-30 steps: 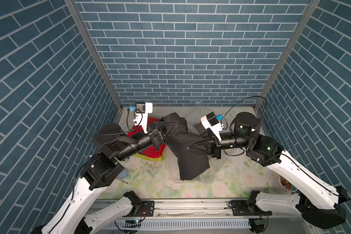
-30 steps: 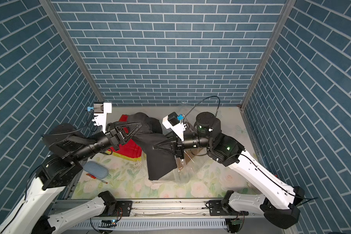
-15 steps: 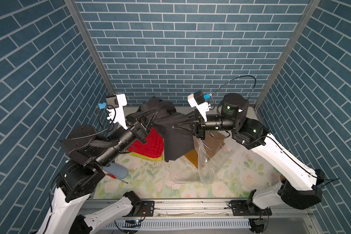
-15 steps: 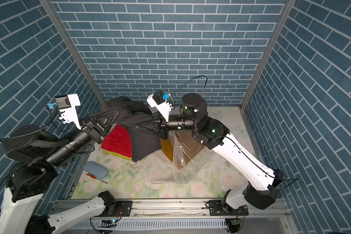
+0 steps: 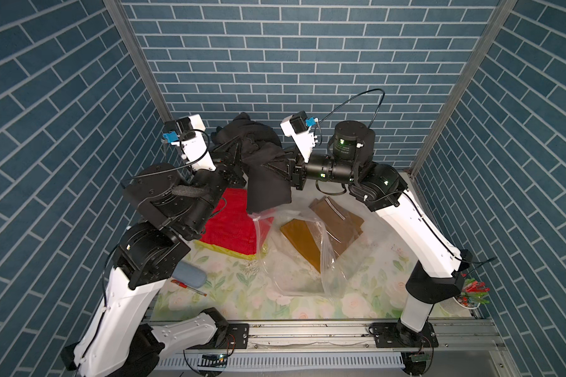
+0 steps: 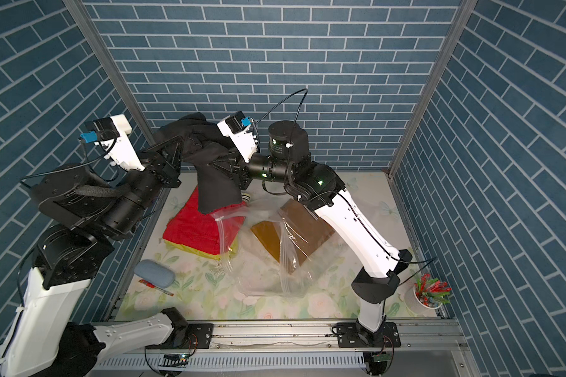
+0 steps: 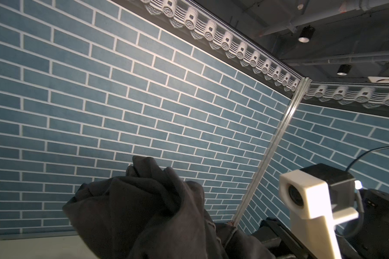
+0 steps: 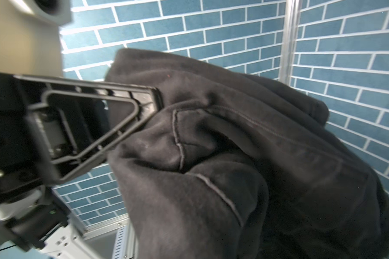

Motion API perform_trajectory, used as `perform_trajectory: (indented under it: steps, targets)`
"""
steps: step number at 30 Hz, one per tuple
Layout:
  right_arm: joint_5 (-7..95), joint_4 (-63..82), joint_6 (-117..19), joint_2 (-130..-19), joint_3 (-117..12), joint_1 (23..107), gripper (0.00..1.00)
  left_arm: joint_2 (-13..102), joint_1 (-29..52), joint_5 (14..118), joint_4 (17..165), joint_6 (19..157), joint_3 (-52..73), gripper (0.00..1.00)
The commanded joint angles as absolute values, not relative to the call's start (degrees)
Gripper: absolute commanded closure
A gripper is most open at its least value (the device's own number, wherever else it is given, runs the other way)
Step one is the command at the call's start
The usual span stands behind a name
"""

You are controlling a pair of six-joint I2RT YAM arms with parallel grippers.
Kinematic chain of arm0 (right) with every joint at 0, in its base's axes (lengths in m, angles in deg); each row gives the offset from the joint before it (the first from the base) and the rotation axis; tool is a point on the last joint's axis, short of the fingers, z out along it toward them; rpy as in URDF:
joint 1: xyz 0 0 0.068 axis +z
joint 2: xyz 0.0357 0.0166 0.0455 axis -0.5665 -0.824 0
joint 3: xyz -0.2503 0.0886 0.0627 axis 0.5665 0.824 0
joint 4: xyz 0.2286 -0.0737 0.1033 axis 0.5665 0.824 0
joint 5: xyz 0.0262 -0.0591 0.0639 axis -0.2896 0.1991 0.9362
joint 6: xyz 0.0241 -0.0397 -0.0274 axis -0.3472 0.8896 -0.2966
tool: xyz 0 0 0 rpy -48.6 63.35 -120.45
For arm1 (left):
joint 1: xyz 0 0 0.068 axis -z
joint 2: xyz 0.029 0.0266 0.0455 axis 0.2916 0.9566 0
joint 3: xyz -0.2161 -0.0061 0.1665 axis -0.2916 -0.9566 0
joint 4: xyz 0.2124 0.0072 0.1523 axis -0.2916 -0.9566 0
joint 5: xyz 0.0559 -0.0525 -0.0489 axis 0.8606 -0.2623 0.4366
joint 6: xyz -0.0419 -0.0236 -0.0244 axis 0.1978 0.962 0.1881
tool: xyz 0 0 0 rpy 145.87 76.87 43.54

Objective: Take the trousers out of the vacuum bag
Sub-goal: Place the trousers at the center of the board.

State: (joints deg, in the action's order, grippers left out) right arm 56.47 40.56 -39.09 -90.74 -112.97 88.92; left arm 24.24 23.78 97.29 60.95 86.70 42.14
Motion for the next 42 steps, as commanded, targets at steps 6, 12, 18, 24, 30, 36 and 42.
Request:
perform_trajectory:
  steps: [6, 12, 18, 24, 30, 36, 42]
  targets:
    - [43.7, 34.1, -32.2, -93.9, -115.4, 87.9, 1.00, 25.6, 21.8, 102.9, 66.6, 81.2, 38.3, 1.00]
    - [37.1, 34.4, -29.3, -97.0, -115.4, 87.9, 1.00, 28.3, 16.8, 100.4, 67.5, 82.4, 35.3, 1.00]
    - [29.8, 34.4, -25.9, -99.8, -115.1, 87.8, 1.00, 30.5, 5.0, 86.9, 71.3, 87.4, 30.3, 1.00]
    - [21.2, 32.8, -20.4, -102.9, -115.1, 87.8, 1.00, 34.5, -7.6, 71.5, 78.8, 93.8, 25.1, 1.00]
    - [17.0, 31.1, -14.8, -107.3, -116.1, 87.8, 1.00, 37.6, -14.9, 65.1, 85.2, 96.7, 21.1, 1.00]
    - [17.7, 29.7, -13.5, -110.8, -116.2, 87.9, 1.00, 38.2, -19.9, 62.4, 90.7, 98.2, 14.8, 1.00]
    - [21.7, 31.1, -14.1, -111.6, -116.1, 89.2, 1.00, 35.9, -25.3, 59.7, 94.5, 99.9, 7.1, 1.00]
